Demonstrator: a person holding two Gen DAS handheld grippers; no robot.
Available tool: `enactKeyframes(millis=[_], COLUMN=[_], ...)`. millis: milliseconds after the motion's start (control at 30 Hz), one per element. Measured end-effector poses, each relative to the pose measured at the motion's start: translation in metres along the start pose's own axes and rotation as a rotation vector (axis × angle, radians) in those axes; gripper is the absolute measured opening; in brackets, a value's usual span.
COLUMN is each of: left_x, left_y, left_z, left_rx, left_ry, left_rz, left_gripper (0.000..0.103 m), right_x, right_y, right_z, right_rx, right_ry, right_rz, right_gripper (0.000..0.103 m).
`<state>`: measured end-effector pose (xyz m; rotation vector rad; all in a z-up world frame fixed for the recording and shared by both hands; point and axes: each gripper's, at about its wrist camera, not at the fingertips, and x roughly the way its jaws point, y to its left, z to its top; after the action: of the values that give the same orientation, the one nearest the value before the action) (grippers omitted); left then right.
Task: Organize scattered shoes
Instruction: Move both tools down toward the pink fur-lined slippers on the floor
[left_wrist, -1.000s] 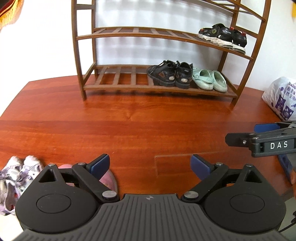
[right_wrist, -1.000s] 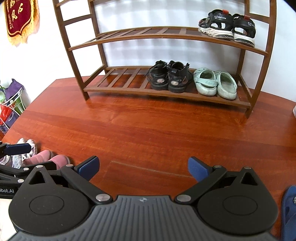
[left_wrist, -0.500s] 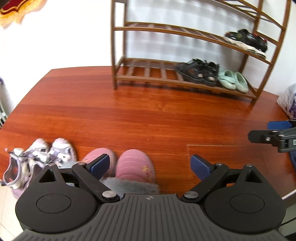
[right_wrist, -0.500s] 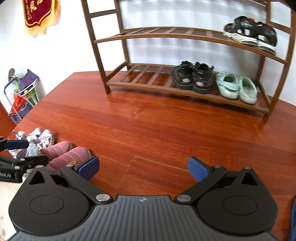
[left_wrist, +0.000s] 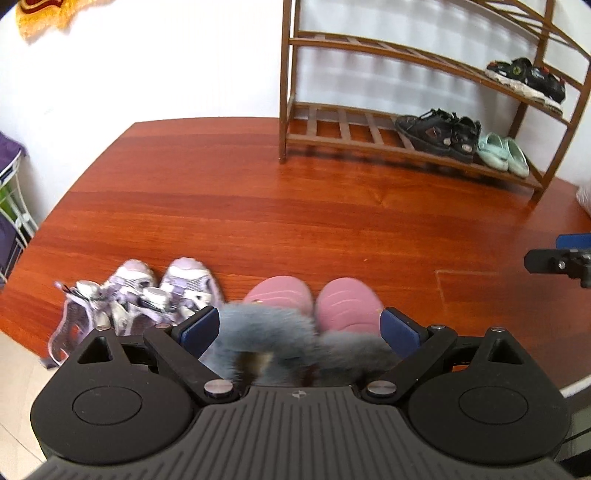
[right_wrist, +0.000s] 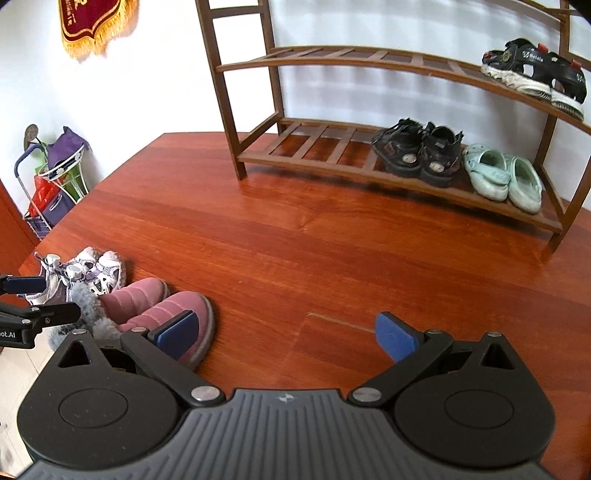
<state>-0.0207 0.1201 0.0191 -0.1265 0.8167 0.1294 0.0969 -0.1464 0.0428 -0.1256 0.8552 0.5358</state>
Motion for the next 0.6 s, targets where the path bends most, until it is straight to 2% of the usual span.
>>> enactKeyframes(millis=[333,600], left_x=[0.015,0.039], left_y=[0.054,0.073], left_z=[-0.004,-0.004], left_rx=[0.152,0.237], left_ry=[0.049,0.072], left_rz=[-0.088,-0.154], left_gripper=[0.093,0.081], right_x=[0.018,0.029], right_y=[0.062,0.1], right_z=[-0.013,-0.029], right_rx=[0.037,0.011], right_ry=[0.011,0.054], right_rz=[0.005,-0.004], right_gripper=[0.102,0.102])
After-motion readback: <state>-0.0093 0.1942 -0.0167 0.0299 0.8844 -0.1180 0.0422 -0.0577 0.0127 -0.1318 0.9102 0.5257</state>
